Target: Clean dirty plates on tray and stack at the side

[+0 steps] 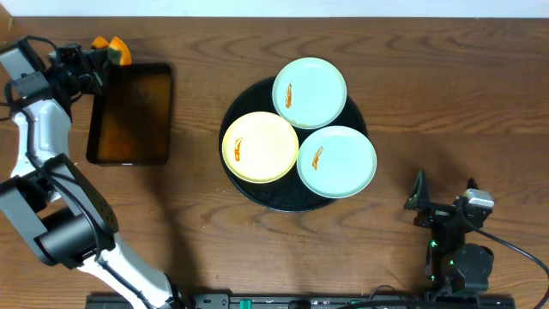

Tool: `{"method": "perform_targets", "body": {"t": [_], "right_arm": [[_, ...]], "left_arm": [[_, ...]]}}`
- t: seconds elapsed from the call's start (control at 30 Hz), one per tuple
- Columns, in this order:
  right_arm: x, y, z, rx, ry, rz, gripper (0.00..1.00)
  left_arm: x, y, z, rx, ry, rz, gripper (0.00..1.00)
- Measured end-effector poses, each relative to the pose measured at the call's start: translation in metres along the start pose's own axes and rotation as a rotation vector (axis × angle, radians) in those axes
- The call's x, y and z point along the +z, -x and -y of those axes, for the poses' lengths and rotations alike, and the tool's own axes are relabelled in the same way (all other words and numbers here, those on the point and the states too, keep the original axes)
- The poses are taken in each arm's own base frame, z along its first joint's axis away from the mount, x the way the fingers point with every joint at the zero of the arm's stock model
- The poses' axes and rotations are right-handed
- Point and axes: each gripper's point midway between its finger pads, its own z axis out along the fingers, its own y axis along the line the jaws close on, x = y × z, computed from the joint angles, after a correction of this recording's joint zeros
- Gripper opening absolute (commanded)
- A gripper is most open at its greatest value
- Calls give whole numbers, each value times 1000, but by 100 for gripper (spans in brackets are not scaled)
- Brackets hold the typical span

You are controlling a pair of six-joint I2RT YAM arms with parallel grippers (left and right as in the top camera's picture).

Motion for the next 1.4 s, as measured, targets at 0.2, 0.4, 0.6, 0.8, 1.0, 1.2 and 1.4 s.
{"method": "perform_targets", "body": {"t": [0.2,0.4,0.6,0.8,1.0,1.2,1.4], "right_arm": [[0,0,0,0,0,0,99],[0,0,0,0,0,0,99],[0,0,0,0,0,0,99],[0,0,0,0,0,0,99],[0,0,0,0,0,0,99],[0,0,0,0,0,0,99],[0,0,0,0,0,0,99]], "left_arm": [[0,-17,-67,-45,284,49,8],[13,-16,-97,48,435,180,8],[24,-13,12,78,-8,90,7],[8,-31,45,15,-105,1,7],[-3,-11,-53,-156,268,196,7],[-25,31,-106,-93,477,417,7],[2,25,-13,104,94,249,8]]}}
